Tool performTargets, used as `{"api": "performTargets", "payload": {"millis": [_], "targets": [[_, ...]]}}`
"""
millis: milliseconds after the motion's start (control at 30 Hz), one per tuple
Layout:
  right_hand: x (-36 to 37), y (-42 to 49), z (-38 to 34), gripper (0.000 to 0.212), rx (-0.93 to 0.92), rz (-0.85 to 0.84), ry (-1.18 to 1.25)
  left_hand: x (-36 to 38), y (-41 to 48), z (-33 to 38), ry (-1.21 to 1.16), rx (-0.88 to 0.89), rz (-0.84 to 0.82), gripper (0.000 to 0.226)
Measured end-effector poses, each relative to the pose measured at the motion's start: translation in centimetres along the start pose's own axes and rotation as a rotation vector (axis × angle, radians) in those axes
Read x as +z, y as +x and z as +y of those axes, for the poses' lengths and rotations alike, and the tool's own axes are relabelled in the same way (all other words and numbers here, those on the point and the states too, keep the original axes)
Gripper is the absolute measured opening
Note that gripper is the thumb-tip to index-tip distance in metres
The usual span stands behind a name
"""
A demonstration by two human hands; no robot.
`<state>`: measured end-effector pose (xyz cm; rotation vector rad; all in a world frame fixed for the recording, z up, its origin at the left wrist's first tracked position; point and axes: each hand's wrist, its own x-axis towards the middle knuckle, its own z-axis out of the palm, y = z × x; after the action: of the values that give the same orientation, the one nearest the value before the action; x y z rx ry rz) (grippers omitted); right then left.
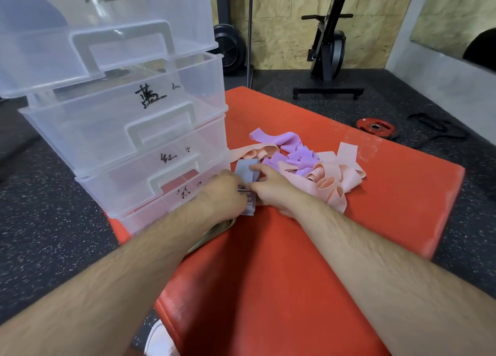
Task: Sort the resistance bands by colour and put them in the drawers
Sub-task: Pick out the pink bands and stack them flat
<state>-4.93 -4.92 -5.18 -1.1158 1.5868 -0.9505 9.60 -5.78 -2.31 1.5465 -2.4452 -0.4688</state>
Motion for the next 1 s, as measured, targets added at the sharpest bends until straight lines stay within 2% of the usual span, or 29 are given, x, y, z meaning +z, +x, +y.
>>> {"api": "performTargets", "payload": {"millis": [133,233,433,567,667,800,900,1000], "targets": [[0.4,-0.3,-0.2,0.047,-0.066,0.097,-0.61,-0.4,-0.5,0.3,0.079,0.019,-0.053,0.026],[0.8,-0.9,-0.3,0.04,-0.129,0.066,-0.816,-0.7,-0.8,0.3,0.082,0.043,-0.059,0.03],[-0.5,-4.1,-1.8,0.024,-0.333,0.097,-0.949,-1.1,-1.1,1.3,0.067,0.139,0.024,0.023],[-3.0,-7.3,-2.7,0.029,-0.454,0.201,-1.006,-1.1,-1.5,2.9,-0.007,0.162,0.019,0.035],[-5.5,-9.1,-2.5,0.031,-0.44,0.254,-1.056,-0.5,-1.6,4.3,-0.052,0.204,0.015,0.024],[-9.8,-10.6,-1.3,0.036,-0.306,0.275,-1.055,0.7,-1.4,6.3,-0.042,0.279,0.014,0.038],[-12.7,-10.9,-0.1,0.041,-0.21,0.26,-1.111,1.5,-1.1,8.0,-0.047,0.313,-0.021,0.04],[-14.4,-10.9,1.0,0.031,-0.171,0.236,-1.145,1.4,-1.1,10.0,-0.041,0.334,-0.054,0.039]]}}
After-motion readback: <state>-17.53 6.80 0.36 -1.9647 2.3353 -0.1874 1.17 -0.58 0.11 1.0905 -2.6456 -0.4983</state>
